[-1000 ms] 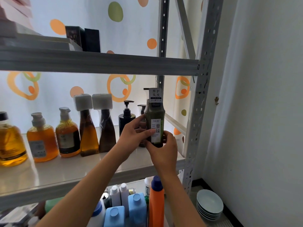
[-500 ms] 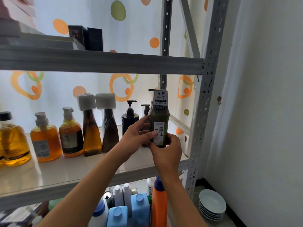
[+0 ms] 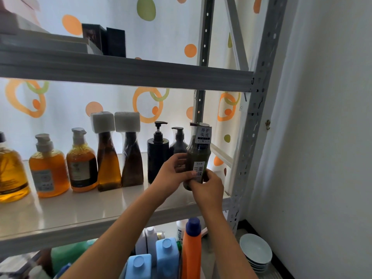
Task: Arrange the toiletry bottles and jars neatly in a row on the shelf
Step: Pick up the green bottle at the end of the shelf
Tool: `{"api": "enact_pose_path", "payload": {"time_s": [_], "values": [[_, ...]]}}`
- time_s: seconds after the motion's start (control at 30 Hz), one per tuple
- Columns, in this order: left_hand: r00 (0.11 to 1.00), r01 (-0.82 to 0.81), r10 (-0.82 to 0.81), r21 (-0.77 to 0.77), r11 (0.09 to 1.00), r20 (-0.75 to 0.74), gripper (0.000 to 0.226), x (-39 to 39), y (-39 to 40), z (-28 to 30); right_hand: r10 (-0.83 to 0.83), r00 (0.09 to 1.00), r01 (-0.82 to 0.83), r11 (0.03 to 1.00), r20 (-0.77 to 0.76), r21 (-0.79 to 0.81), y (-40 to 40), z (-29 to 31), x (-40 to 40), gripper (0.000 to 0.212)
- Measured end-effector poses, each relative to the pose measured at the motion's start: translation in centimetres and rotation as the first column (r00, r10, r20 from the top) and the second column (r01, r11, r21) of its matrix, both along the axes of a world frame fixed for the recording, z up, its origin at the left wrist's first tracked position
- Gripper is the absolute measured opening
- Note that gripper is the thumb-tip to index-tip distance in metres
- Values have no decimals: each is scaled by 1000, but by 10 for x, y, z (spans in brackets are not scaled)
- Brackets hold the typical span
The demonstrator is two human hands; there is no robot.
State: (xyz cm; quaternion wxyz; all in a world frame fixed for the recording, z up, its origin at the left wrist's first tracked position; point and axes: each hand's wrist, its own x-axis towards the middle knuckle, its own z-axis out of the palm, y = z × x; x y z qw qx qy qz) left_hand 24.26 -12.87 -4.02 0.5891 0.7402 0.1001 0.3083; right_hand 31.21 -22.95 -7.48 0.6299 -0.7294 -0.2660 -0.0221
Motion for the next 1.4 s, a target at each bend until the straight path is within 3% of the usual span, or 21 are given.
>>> {"api": "enact_pose_path", "payload": {"time_s": [0.1,0.17,0.27,0.33,0.57,0.9,1.4], "values": [[994,-3,14,100,995,-112,47,7,13,-8,-11,999,11,1000,-50,1,6,-8,6,26],[982,-74,111,226,971,-154,38,9,22,-16,-25,997,24,1000,-73,-13,6,-10,11,26],[934,-260,333,394,882,-130,26,6,33,-29,-59,990,56,998,-128,-32,9,-8,23,28],[918,-305,383,442,844,-98,28,4,36,-36,-95,986,88,995,-139,-55,15,-7,31,31],[915,-364,402,476,801,22,41,9,40,-41,-132,988,121,984,-85,-132,45,-10,53,35],[895,-378,443,626,682,58,43,13,40,-50,-142,989,132,973,-41,-187,62,-15,79,45],[901,-308,433,649,696,-37,56,11,32,-47,-175,984,167,969,-33,-180,63,-15,77,47]]}}
